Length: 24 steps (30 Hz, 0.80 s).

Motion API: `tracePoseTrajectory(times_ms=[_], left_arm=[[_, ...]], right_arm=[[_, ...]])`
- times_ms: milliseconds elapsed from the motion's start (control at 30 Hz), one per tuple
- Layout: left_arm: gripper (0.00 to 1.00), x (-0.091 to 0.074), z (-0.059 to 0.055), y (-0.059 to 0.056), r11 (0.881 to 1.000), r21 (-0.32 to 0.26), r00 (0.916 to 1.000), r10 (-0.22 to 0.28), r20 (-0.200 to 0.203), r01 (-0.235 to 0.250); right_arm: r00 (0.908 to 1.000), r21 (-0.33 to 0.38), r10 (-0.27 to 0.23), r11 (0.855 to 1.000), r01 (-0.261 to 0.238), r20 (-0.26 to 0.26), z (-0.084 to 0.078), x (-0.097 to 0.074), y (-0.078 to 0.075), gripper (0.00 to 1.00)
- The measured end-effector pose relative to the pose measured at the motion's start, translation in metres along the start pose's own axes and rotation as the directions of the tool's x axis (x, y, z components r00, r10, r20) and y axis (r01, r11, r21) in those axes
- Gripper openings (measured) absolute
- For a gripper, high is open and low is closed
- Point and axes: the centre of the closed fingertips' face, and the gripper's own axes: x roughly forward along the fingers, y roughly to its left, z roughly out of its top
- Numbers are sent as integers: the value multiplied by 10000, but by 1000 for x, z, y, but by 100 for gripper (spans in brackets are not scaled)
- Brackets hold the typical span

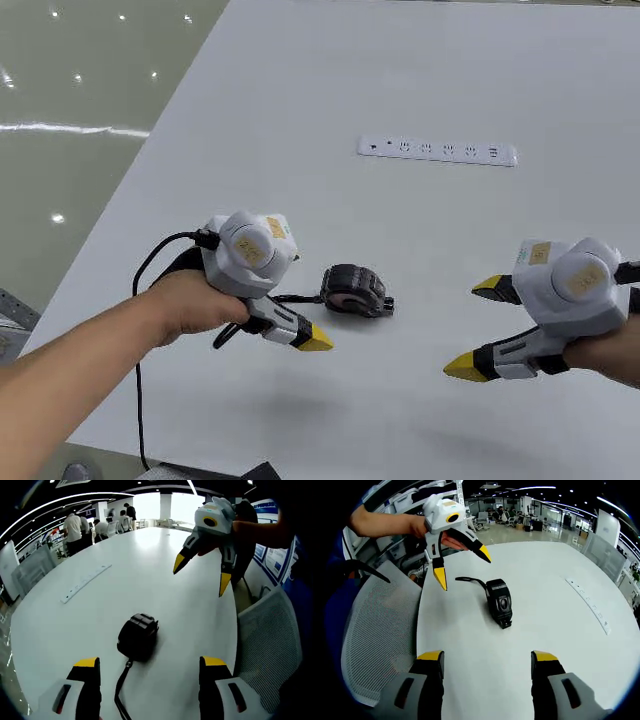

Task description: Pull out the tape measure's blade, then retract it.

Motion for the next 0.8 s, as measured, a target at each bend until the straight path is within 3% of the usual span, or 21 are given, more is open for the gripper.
tracePoseTrajectory(times_ms=[367,800], left_arm=[[75,11,6,5,9993,334,9998,-178,-19,178],[70,31,15,10,9963,825,9997,-244,-39,247]], right_arm=[[9998,-203,136,9997,-139,-148,4,19,-8,66],[9982,-989,219,9947,-274,-562,6,41,-13,60]])
